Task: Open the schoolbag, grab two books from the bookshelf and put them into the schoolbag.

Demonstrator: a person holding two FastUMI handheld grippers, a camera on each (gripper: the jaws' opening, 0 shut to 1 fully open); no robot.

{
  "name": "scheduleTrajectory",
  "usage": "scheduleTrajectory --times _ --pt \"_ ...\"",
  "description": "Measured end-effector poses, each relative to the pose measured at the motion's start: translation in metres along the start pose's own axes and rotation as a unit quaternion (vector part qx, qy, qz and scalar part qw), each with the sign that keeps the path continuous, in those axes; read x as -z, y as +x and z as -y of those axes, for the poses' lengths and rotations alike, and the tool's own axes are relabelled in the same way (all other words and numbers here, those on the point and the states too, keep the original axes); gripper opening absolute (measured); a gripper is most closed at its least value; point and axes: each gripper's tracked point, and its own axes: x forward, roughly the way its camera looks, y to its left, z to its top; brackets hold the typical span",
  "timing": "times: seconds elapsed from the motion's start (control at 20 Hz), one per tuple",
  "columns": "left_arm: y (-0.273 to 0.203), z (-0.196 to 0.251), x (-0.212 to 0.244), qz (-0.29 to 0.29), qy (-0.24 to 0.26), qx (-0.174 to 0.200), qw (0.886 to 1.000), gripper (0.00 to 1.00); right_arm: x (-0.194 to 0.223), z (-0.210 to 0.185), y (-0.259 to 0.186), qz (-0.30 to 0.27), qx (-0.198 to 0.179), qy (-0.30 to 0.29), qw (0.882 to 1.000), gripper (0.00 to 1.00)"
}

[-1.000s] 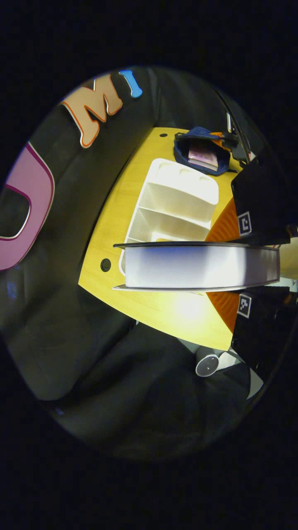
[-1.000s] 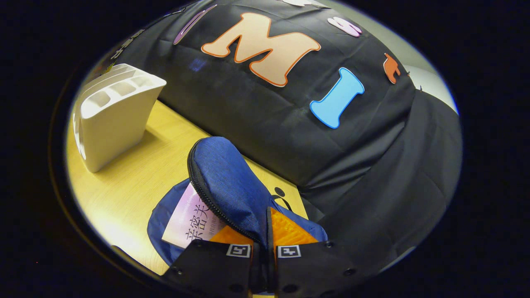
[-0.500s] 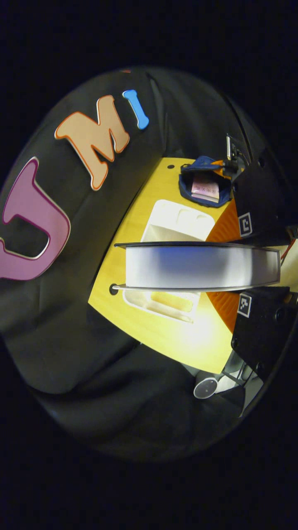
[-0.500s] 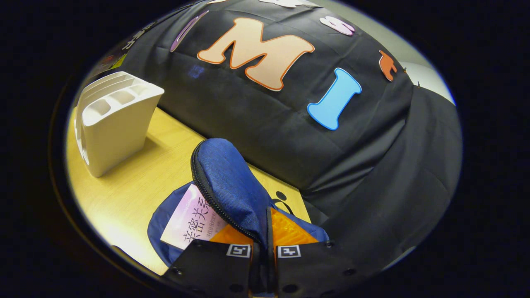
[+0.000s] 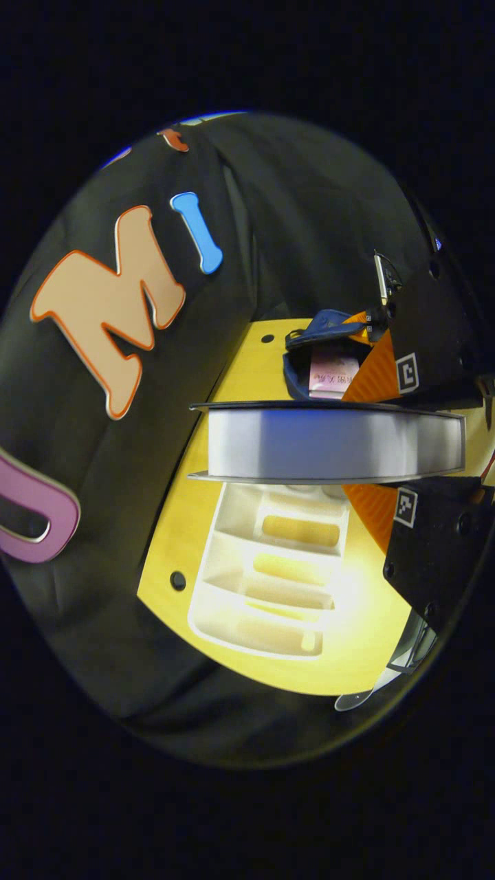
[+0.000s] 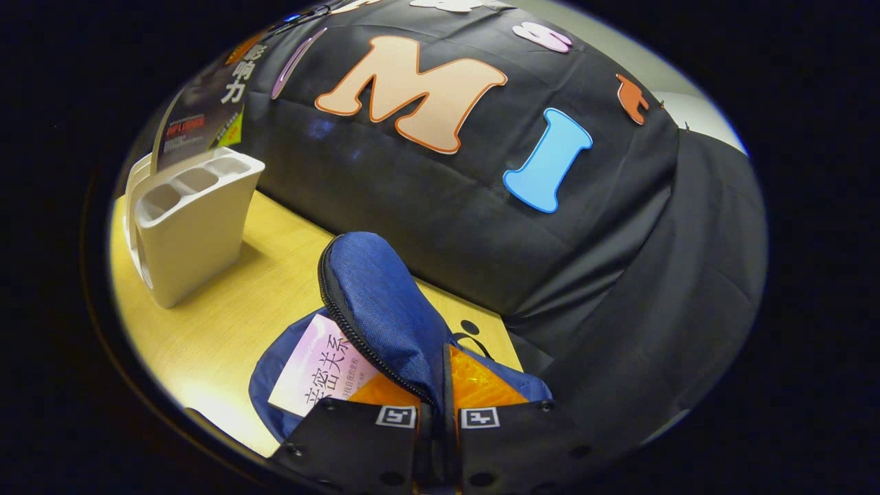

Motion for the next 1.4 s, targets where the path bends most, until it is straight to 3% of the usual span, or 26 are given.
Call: scheduleTrajectory --times 0.25,0.75,1.05,1.4 --pt "0.062 0.048 0.026 -0.026 0.012 0.061 0.998 0.36 0.000 0.009 0.001 0.000 -0.005 0.024 1.000 0.10" --pt "0.190 0.104 0.089 -0.060 0.011 0.133 0.989 0.35 -0.004 0.019 0.000 0.004 -0.016 0.058 0.998 0.10" --pt "0.229 0.137 0.121 -0.068 0.004 0.218 0.974 0.35 -0.010 0.026 -0.002 0.023 -0.019 0.057 0.998 0.10" --pt "0.269 0.176 0.152 -0.076 0.010 0.277 0.958 0.35 -0.023 0.021 -0.006 0.057 -0.034 0.042 0.997 0.10"
